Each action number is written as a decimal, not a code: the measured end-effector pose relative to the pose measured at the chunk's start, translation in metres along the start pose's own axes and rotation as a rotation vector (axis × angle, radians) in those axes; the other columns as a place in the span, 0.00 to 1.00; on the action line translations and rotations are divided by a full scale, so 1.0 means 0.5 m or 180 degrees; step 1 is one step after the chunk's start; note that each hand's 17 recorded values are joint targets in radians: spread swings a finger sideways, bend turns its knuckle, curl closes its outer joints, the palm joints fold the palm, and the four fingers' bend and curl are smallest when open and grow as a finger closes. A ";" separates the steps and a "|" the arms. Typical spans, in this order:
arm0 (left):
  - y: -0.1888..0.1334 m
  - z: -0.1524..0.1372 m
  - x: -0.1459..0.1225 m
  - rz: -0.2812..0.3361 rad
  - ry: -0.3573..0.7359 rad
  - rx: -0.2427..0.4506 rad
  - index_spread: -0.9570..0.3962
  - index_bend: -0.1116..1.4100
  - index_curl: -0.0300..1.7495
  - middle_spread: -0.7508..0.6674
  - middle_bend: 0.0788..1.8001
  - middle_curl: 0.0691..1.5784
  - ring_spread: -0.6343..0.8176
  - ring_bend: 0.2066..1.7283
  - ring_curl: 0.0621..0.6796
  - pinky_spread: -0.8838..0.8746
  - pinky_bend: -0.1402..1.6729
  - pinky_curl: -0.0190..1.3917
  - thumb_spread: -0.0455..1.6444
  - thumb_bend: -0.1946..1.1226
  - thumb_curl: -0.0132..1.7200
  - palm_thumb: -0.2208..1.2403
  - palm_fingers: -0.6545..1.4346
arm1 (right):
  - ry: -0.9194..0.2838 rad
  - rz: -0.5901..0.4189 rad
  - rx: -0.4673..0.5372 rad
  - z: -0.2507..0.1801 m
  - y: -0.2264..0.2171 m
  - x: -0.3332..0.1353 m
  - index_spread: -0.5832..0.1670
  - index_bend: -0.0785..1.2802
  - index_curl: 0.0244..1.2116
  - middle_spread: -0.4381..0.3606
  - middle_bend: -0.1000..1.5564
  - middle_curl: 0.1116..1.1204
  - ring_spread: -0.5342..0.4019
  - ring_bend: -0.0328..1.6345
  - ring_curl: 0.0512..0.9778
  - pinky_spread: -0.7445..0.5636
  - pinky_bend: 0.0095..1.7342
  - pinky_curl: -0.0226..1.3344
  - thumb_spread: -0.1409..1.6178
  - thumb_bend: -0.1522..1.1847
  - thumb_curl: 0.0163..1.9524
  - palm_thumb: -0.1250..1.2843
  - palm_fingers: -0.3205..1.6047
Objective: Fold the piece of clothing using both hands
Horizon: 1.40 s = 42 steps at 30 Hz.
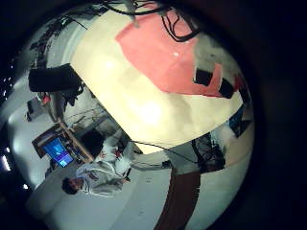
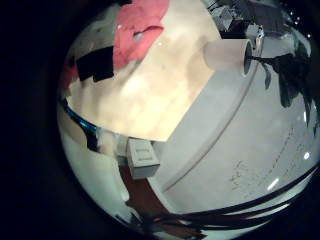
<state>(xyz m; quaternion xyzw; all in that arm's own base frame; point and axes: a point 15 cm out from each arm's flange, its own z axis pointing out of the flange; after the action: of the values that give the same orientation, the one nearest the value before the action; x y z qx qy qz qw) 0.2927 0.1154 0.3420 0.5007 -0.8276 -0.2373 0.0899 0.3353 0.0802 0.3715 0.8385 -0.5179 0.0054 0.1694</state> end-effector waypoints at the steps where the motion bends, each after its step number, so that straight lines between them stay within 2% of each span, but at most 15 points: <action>1: -0.008 -0.011 -0.011 -0.0021 -0.0008 0.0023 0.22 0.28 0.46 0.16 0.57 0.31 0.05 0.45 0.62 0.07 0.58 0.33 0.66 0.14 0.53 0.67 0.88 | -0.0005 0.0015 0.0035 -0.011 -0.010 0.004 0.41 0.83 0.65 0.40 0.83 0.65 0.33 0.81 0.72 0.37 0.70 0.64 0.79 0.12 0.29 0.88 0.72; 7: -0.075 -0.054 -0.094 -0.0210 0.0060 0.0113 0.22 0.28 0.47 0.16 0.57 0.31 0.05 0.46 0.62 0.07 0.58 0.33 0.66 0.14 0.53 0.66 0.88 | -0.0179 0.0134 0.0279 -0.067 -0.126 0.030 0.41 0.84 0.66 0.39 0.84 0.65 0.32 0.81 0.74 0.38 0.69 0.67 0.79 0.11 0.29 0.90 0.71; 12: -0.152 -0.056 -0.162 -0.0354 0.0281 0.0217 0.21 0.27 0.47 0.16 0.57 0.31 0.05 0.46 0.62 0.07 0.58 0.33 0.67 0.14 0.53 0.67 0.88 | -0.0288 0.0226 0.0329 -0.045 -0.258 0.048 0.41 0.84 0.68 0.39 0.84 0.66 0.32 0.81 0.76 0.38 0.68 0.71 0.79 0.11 0.30 0.90 0.71; 16: -0.222 -0.027 -0.217 -0.0443 0.0458 0.0221 0.21 0.27 0.47 0.17 0.57 0.31 0.05 0.46 0.62 0.07 0.58 0.33 0.67 0.14 0.54 0.67 0.88 | -0.0267 0.0269 0.0627 -0.022 -0.362 0.053 0.41 0.84 0.68 0.38 0.84 0.66 0.32 0.81 0.77 0.38 0.68 0.73 0.78 0.11 0.31 0.90 0.71; 19: -0.273 0.011 -0.230 -0.0494 0.0605 0.0184 0.21 0.26 0.48 0.17 0.57 0.31 0.05 0.46 0.63 0.07 0.57 0.33 0.67 0.14 0.54 0.67 0.88 | -0.0269 0.0276 0.0694 0.051 -0.458 0.047 0.40 0.84 0.69 0.38 0.84 0.66 0.32 0.81 0.77 0.38 0.67 0.74 0.79 0.11 0.31 0.89 0.71; 23: -0.340 0.061 -0.258 -0.0596 0.0573 0.0247 0.21 0.26 0.48 0.17 0.57 0.31 0.05 0.46 0.63 0.07 0.57 0.33 0.67 0.15 0.54 0.67 0.88 | -0.0263 0.0298 0.0896 0.113 -0.557 0.039 0.40 0.83 0.70 0.38 0.84 0.67 0.31 0.81 0.78 0.37 0.66 0.76 0.79 0.11 0.31 0.88 0.71; 27: -0.380 0.105 -0.263 -0.0684 0.0623 0.0222 0.20 0.26 0.48 0.17 0.57 0.30 0.05 0.46 0.63 0.07 0.57 0.33 0.67 0.14 0.54 0.67 0.88 | -0.0264 0.0375 0.1070 0.152 -0.623 0.037 0.39 0.80 0.70 0.37 0.83 0.66 0.31 0.81 0.79 0.37 0.66 0.77 0.83 0.09 0.29 0.77 0.69; 30: -0.399 0.116 -0.282 -0.0768 0.0604 0.0325 0.21 0.26 0.49 0.17 0.57 0.31 0.05 0.46 0.63 0.07 0.57 0.33 0.67 0.15 0.54 0.68 0.86 | -0.0269 0.0449 0.1183 0.154 -0.647 0.039 0.37 0.74 0.69 0.37 0.81 0.66 0.31 0.82 0.79 0.37 0.67 0.78 0.87 0.10 0.26 0.72 0.67; 31: -0.407 0.118 -0.289 -0.0814 0.0593 0.0377 0.21 0.26 0.49 0.17 0.57 0.31 0.05 0.46 0.63 0.07 0.57 0.33 0.67 0.15 0.54 0.68 0.85 | -0.0266 0.0469 0.1302 0.145 -0.663 0.043 0.36 0.67 0.68 0.36 0.80 0.66 0.30 0.83 0.79 0.36 0.69 0.78 0.90 0.10 0.24 0.70 0.64; 32: -0.413 0.121 -0.296 -0.0882 0.0605 0.0418 0.21 0.25 0.49 0.17 0.57 0.31 0.06 0.45 0.62 0.07 0.57 0.33 0.67 0.15 0.54 0.69 0.85 | -0.0261 0.0481 0.1430 0.133 -0.679 0.047 0.36 0.66 0.68 0.36 0.80 0.65 0.30 0.83 0.79 0.36 0.69 0.78 0.91 0.10 0.24 0.69 0.64; 35: -0.418 0.127 -0.310 -0.1008 0.0648 0.0503 0.22 0.22 0.49 0.17 0.55 0.30 0.06 0.44 0.62 0.08 0.55 0.33 0.69 0.15 0.54 0.70 0.80 | -0.0264 0.0533 0.1655 0.113 -0.707 0.056 0.35 0.39 0.62 0.35 0.72 0.63 0.30 0.87 0.76 0.31 0.75 0.73 0.95 0.10 0.19 0.63 0.56; 38: -0.426 0.123 -0.325 -0.1136 0.0711 0.0658 0.26 0.18 0.48 0.17 0.53 0.31 0.07 0.43 0.64 0.09 0.56 0.34 0.72 0.15 0.52 0.70 0.72 | -0.0349 0.0613 0.1681 0.110 -0.708 0.063 0.36 0.25 0.57 0.37 0.60 0.57 0.29 0.86 0.72 0.24 0.72 0.68 0.97 0.08 0.16 0.53 0.39; 39: -0.428 0.119 -0.328 -0.1170 0.0742 0.0716 0.27 0.17 0.48 0.17 0.52 0.31 0.07 0.43 0.63 0.09 0.56 0.34 0.72 0.15 0.51 0.70 0.72 | -0.0389 0.0634 0.1693 0.107 -0.707 0.064 0.36 0.24 0.56 0.39 0.58 0.57 0.30 0.84 0.71 0.24 0.71 0.67 0.97 0.08 0.14 0.49 0.36; 40: -0.427 0.114 -0.332 -0.1209 0.0784 0.0779 0.29 0.18 0.48 0.17 0.50 0.30 0.08 0.42 0.63 0.09 0.56 0.34 0.73 0.14 0.50 0.69 0.69 | -0.0474 0.0676 0.1716 0.100 -0.707 0.063 0.34 0.28 0.55 0.42 0.55 0.54 0.33 0.76 0.68 0.30 0.62 0.66 0.96 0.07 0.13 0.44 0.22; 42: -0.420 0.101 -0.337 -0.1272 0.0844 0.0871 0.31 0.18 0.48 0.18 0.50 0.30 0.10 0.41 0.62 0.10 0.55 0.35 0.74 0.14 0.49 0.68 0.66 | -0.0638 0.0768 0.1746 0.092 -0.703 0.072 0.33 0.29 0.52 0.47 0.51 0.50 0.40 0.70 0.63 0.40 0.58 0.64 0.95 0.08 0.11 0.36 0.19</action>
<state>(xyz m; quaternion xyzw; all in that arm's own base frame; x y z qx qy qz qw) 0.5195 0.1964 0.2114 0.6882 -0.7177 -0.0687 0.0805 0.6502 0.1781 0.2370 0.7817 -0.6070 0.0824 -0.1168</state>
